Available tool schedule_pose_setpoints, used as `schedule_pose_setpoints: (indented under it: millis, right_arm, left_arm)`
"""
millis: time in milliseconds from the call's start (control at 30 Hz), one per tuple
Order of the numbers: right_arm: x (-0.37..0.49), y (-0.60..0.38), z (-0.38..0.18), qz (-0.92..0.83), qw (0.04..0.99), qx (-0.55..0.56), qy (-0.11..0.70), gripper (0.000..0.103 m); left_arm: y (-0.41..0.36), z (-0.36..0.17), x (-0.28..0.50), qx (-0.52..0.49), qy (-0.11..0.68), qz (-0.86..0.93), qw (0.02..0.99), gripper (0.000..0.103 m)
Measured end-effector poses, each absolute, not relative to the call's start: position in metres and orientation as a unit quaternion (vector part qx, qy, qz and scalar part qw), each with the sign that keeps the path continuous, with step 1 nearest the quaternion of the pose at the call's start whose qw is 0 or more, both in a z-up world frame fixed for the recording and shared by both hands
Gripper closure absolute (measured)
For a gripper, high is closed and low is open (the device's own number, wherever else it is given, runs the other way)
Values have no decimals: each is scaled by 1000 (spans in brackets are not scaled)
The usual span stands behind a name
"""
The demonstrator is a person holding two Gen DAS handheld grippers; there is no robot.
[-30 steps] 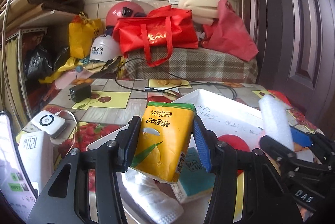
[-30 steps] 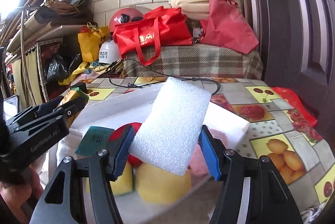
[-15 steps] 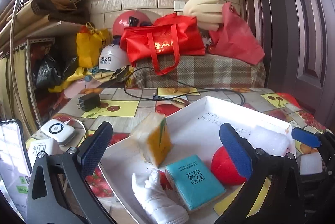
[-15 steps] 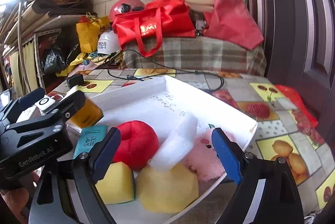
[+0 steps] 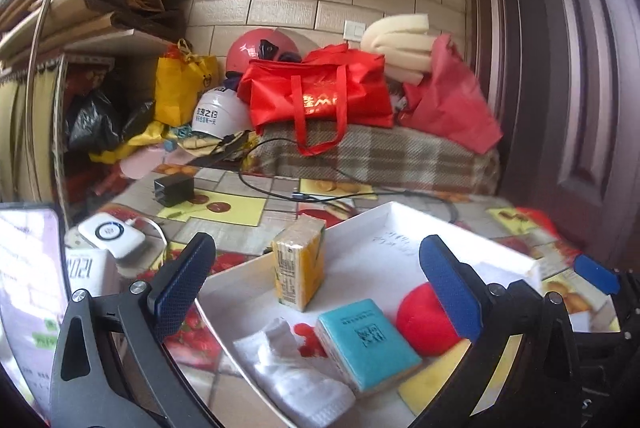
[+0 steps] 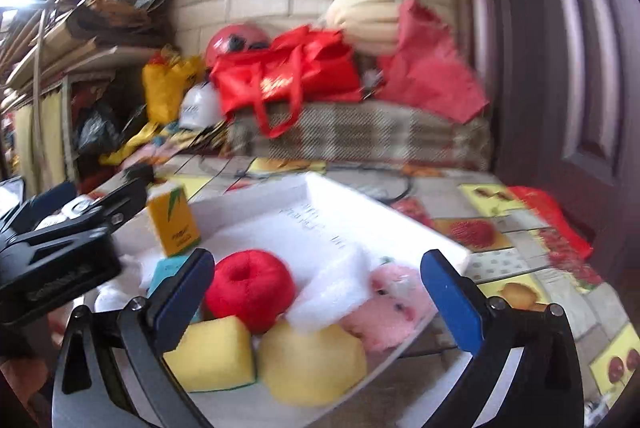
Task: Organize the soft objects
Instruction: 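Withdraw both tools from the tray toward the remaining items on the table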
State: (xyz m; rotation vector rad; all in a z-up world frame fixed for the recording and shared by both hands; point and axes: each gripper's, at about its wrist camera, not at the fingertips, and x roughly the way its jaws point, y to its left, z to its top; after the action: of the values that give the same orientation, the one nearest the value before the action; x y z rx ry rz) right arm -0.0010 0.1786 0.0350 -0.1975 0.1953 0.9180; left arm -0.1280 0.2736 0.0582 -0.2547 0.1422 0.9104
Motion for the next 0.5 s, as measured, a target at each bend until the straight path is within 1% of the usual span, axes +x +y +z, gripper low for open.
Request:
schedule_pose_setpoints:
  millis: [100,267,500]
  right_arm:
    - [-5,171,34,427,894,-94,100,0]
    - [-13,160,32,431,890,-106,105,0]
    - [-27,118,32,468,874,-91,92,0]
  left_arm:
    - [266,60,-131,-117,64,433,891,0]
    - [244,61,-120,-82,88,422,899,0]
    - [206,64,-121,-82,68,360,927,0]
